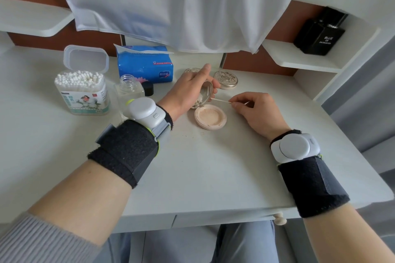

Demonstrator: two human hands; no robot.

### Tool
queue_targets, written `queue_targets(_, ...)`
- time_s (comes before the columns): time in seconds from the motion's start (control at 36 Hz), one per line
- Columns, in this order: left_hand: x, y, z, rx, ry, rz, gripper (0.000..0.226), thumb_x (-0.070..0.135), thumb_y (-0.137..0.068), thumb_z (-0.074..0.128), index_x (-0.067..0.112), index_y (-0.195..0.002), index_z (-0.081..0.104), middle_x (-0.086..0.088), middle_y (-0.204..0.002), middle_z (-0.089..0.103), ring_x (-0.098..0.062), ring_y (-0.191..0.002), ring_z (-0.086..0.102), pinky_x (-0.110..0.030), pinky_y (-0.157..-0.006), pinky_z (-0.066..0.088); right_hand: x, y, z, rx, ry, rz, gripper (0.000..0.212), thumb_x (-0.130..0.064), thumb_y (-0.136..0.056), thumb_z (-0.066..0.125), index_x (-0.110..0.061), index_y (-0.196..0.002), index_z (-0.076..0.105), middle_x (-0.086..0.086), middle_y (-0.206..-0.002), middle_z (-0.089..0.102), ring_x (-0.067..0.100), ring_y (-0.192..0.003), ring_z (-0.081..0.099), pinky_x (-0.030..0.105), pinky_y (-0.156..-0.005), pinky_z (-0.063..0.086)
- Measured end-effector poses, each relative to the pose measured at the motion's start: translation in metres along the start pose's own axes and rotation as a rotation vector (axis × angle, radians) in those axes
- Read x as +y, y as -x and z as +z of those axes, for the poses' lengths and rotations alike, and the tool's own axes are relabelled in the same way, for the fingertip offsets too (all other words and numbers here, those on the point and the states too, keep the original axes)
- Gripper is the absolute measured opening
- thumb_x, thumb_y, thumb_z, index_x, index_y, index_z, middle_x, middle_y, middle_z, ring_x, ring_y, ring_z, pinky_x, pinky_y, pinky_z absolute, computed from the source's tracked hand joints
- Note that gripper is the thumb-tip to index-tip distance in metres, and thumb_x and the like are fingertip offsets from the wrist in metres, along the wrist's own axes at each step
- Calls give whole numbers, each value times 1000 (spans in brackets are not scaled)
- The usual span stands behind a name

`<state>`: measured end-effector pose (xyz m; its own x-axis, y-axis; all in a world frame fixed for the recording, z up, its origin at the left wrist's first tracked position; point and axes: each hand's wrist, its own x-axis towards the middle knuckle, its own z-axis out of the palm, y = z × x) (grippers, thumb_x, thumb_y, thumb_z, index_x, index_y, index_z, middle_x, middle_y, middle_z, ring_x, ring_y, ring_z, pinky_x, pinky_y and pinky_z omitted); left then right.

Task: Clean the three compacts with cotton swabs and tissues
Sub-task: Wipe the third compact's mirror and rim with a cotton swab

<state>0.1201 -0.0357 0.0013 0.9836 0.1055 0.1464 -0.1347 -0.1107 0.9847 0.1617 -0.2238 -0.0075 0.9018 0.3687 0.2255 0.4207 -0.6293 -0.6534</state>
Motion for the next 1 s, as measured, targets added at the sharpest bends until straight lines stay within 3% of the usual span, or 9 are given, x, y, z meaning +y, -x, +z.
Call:
queue_targets(0.19,1,0,1,9,36,-20,53,38,-103,33,-3,-95,66,-12,-83,63,-20,-74,61,-28,-70,55,3,-1,-1,-13,-38,2,11,-17,-90,62,-26,-87,67,-10,-75,60,2,-63,49,13,-61,39)
queue_targets(0.42,2,1,0,42,41,-40,54,39,-102,34,-5,-98,65,-14,-86,62,-21,-78,61,-35,-74,57,3,4,-6,-71,-1,1,18,-15,-90,59,-30,-86,68,-7,-80,65,10,-71,55,11,-64,42)
queue_targets(0.58,1,2,-1,60,19,-38,52,40,-102,34,1,-91,67,-14,-86,63,-20,-77,62,-34,-72,57,1,8,-9,-91,-5,10,21,-14,-90,59,-31,-84,68,-13,-73,61,4,-67,54,4,-58,39)
queue_targets(0.83,1,2,-2,71,-6,-29,53,41,-102,33,1,-91,67,-14,-89,63,-20,-80,62,-37,-74,58,3,10,-16,-142,-19,47,29,-11,-89,57,-34,-73,65,-12,-71,59,7,-68,53,19,-63,41)
queue_targets(1.0,0,2,-3,77,-18,-26,53,43,-102,33,6,-87,67,-15,-92,64,-20,-81,63,-37,-74,58,6,8,-17,-109,-71,96,29,-9,-88,54,-30,-71,63,-1,-77,60,15,-71,51,25,-65,41)
